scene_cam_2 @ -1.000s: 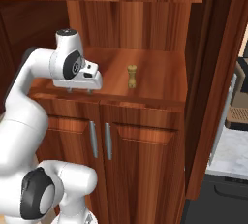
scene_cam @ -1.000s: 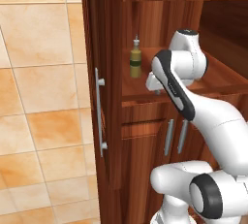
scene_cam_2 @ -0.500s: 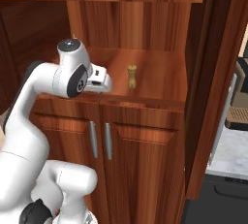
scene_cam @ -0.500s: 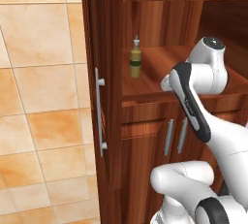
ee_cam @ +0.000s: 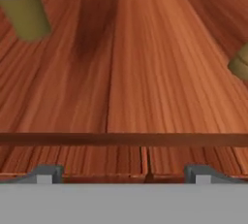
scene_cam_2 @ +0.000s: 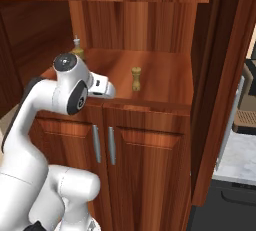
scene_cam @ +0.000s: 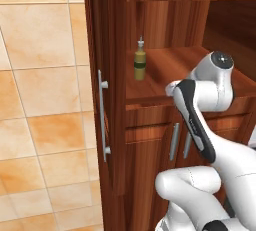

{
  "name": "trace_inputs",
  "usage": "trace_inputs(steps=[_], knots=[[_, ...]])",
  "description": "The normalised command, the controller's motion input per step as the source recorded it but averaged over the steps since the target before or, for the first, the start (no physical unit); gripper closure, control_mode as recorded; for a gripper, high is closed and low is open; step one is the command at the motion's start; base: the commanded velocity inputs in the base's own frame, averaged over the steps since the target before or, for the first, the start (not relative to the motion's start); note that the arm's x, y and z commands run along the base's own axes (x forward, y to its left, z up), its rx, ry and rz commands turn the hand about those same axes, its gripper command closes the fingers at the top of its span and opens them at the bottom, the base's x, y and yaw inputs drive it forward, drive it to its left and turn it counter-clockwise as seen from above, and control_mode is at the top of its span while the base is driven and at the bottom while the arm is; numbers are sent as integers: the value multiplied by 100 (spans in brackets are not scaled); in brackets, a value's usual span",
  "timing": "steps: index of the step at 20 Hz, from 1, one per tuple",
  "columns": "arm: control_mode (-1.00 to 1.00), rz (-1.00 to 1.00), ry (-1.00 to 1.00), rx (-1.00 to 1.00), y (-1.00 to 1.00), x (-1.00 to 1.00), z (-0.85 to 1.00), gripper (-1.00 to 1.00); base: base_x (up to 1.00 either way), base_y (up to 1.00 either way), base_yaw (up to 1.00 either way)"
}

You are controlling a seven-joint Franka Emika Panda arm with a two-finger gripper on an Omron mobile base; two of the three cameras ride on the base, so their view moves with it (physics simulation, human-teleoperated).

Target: Retrieve the bottle and the shaker from the cabinet and place them next to the mixing bowl on the counter. Then add garlic from the fridge to the mixing bowl.

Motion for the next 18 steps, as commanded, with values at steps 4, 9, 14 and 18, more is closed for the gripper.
trace_inputs(steps=[4,9,14,18], knots=[[-100,4,-5,1,43,6,44,-100,0,0,0],[-100,22,-9,-1,55,34,35,-100,0,0,0],[-100,23,-2,0,21,64,9,-100,0,0,0],[-100,29,-12,0,25,52,18,-100,0,0,0]])
